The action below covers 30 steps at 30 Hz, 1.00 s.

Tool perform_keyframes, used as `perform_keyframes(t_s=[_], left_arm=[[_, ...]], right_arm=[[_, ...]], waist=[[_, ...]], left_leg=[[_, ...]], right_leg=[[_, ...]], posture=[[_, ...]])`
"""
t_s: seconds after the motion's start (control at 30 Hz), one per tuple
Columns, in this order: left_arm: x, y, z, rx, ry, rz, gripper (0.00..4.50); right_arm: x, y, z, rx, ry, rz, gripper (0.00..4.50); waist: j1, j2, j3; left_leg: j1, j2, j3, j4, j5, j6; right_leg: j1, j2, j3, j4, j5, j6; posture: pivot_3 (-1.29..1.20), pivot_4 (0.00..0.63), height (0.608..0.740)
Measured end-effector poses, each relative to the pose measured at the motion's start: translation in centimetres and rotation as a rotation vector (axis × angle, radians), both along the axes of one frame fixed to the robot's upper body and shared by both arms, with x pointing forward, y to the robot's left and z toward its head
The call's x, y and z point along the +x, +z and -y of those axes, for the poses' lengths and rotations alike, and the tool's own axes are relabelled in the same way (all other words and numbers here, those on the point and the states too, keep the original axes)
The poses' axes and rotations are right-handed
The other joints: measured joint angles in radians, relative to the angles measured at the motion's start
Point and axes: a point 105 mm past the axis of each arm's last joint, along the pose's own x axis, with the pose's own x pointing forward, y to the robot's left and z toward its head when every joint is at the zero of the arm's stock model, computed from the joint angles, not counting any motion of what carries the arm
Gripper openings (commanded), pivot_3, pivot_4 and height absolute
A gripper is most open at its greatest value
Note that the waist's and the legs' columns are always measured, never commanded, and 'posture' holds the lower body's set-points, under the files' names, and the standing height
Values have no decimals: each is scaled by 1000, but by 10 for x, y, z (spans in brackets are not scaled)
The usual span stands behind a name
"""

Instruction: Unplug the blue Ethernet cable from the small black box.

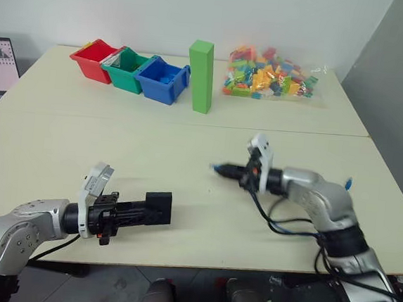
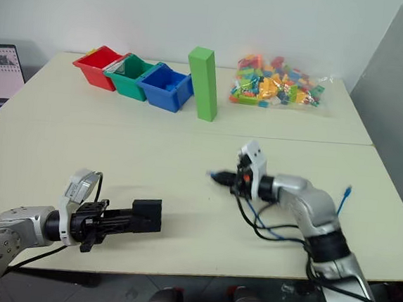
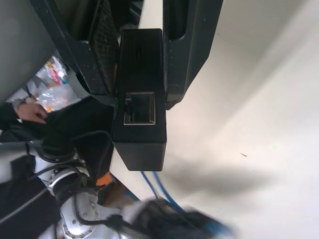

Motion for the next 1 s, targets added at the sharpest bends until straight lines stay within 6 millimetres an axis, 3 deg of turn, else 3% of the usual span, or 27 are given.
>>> perform_keyframes(t_s=[0.17, 0.3, 0.37, 0.43, 0.53, 0.63, 0.73, 0.8, 0.83, 0.9, 1.0], left_arm=[[13, -3, 3, 29, 81, 39, 798], [26, -4, 5, 52, 150, 81, 798], [30, -4, 5, 64, 178, 100, 798], [34, -5, 3, 82, 209, 120, 798], [39, -6, 3, 83, 241, 141, 798], [48, -6, 2, 77, 305, 168, 798], [58, -6, -4, 95, 374, 195, 798], [75, -3, -11, 113, 472, 241, 798], [85, -2, -17, 128, 530, 262, 798], [100, 4, -27, 145, 618, 307, 798], [116, 15, -34, 135, 706, 387, 798]], right_arm=[[65, 1, 7, -191, -288, 214, 52], [87, -1, 10, -276, -393, 238, 52], [92, -2, 14, -288, -428, 231, 760], [94, -8, 19, -282, -462, 197, 1167], [95, -16, 27, -274, -489, 149, 1937], [96, -13, 33, -236, -493, 132, 2660], [98, 3, 43, -207, -469, 173, 3376], [93, 22, 42, -161, -390, 236, 3940], [86, 31, 37, -133, -322, 267, 4201], [66, 44, 22, -101, -169, 309, 4201], [28, 40, 7, -140, 40, 313, 4201]], waist=[[2, 0, 0], [6, 0, 0], [8, 0, 0], [8, 0, 0], [8, 0, 0], [8, 0, 0], [8, 1, 0], [12, 1, 0], [13, 1, 0], [15, 1, 0], [17, 1, 0]], left_leg=[[-1, -1, 0, -1, 0, 0], [-2, -1, 0, -2, 0, -1], [-2, -1, 1, -2, 0, -1], [-2, -1, 1, -2, 0, -1], [-2, -1, 1, -2, 0, -1], [-2, -1, 0, -2, 0, -1], [-2, -1, 0, -2, 0, -1], [-2, -1, 0, -2, 0, -1], [-2, -1, 0, -2, 0, -1], [-2, -1, -1, -2, 0, -1], [-2, -1, 0, -2, 0, -1]], right_leg=[[0, -1, 0, -1, 3, -6], [0, -2, 0, -2, 3, -6], [0, -2, 0, -2, 3, -6], [0, -3, 0, -2, 3, -6], [0, -3, 0, -1, 3, -6], [0, -2, 0, -1, 3, -6], [0, -2, 0, 0, 3, -6], [0, -2, -1, 0, 3, -6], [0, -2, -1, -1, 3, -6], [0, -2, -1, 0, 3, -6], [0, -3, -1, -1, 3, -6]], posture=[[0, 150, 740], [0, 150, 740], [0, 150, 740], [0, 150, 740], [0, 150, 740], [0, 150, 740], [0, 150, 740], [0, 150, 740], [0, 150, 740], [0, 150, 740], [0, 150, 740]])
